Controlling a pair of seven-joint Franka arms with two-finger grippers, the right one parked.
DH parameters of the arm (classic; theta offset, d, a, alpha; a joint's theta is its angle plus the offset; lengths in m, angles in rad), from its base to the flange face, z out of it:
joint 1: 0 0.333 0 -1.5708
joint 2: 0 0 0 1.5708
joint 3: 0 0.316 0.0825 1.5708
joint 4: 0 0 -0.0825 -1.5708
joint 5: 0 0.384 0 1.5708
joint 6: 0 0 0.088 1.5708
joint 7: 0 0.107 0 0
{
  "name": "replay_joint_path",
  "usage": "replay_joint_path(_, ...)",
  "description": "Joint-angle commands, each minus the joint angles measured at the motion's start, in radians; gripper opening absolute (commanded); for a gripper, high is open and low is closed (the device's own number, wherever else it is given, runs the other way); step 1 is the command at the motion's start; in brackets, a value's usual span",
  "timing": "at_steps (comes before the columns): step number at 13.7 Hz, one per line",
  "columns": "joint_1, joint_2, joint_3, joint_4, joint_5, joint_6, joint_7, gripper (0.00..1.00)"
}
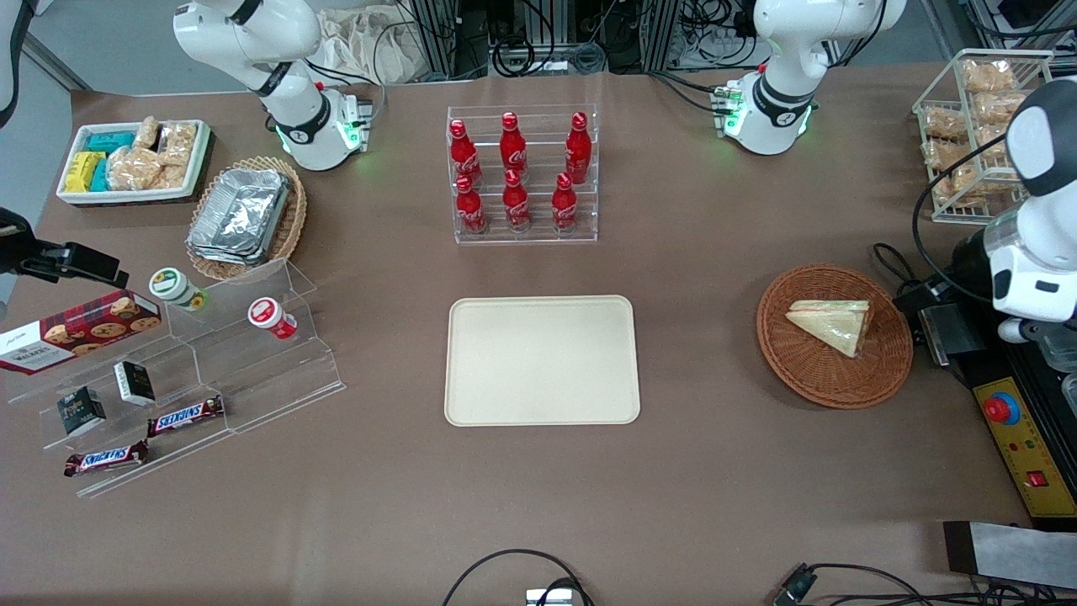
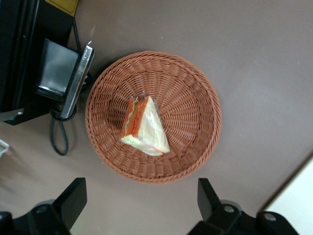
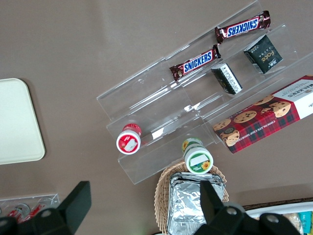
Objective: Place sandwich from basket to tray
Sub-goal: 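Move the open left gripper over the wrapped sandwich in the basket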
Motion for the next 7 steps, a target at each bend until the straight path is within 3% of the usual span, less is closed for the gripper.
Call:
replay_joint_path(1, -0.004, -0.066, 0.016, -0.183, -0.010, 0.156, -0.096, 1.00)
replay_joint_path(7, -0.004, -0.066, 0.040, -0.387, -0.082, 0.414, -0.137, 1.00)
